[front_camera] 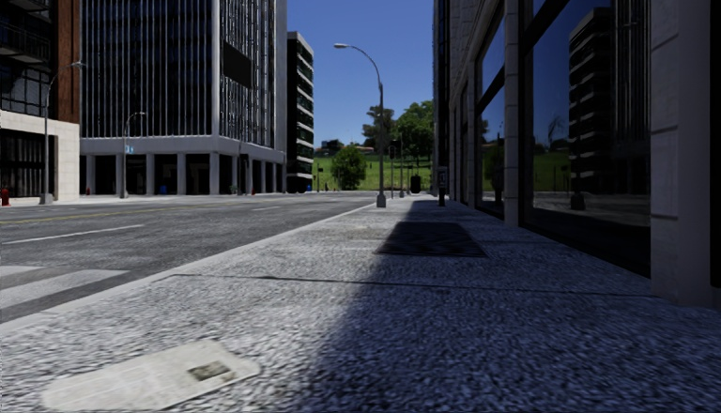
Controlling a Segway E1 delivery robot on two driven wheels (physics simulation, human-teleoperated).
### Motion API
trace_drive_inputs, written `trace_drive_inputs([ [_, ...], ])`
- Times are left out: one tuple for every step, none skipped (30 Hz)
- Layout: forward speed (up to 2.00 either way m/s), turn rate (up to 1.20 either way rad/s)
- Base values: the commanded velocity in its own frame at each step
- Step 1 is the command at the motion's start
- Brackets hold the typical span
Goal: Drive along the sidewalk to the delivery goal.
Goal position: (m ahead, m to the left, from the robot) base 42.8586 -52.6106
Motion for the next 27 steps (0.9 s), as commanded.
trace_drive_inputs([
  [2.00, -0.38],
  [2.00, -0.38],
  [2.00, -0.38],
  [2.00, -0.38],
  [2.00, -0.38],
  [2.00, -0.38],
  [2.00, -0.38],
  [2.00, -0.38],
  [2.00, -0.38],
  [2.00, -0.34],
  [2.00, -0.30],
  [2.00, -0.29],
  [2.00, -0.29],
  [2.00, -0.28],
  [2.00, -0.28],
  [2.00, -0.23],
  [2.00, -0.23],
  [2.00, -0.02],
  [2.00, 0.00],
  [2.00, 0.00],
  [2.00, 0.00],
  [2.00, 0.00],
  [2.00, 0.00],
  [2.00, 0.00],
  [2.00, 0.00],
  [2.00, 0.00],
  [2.00, 0.00],
])
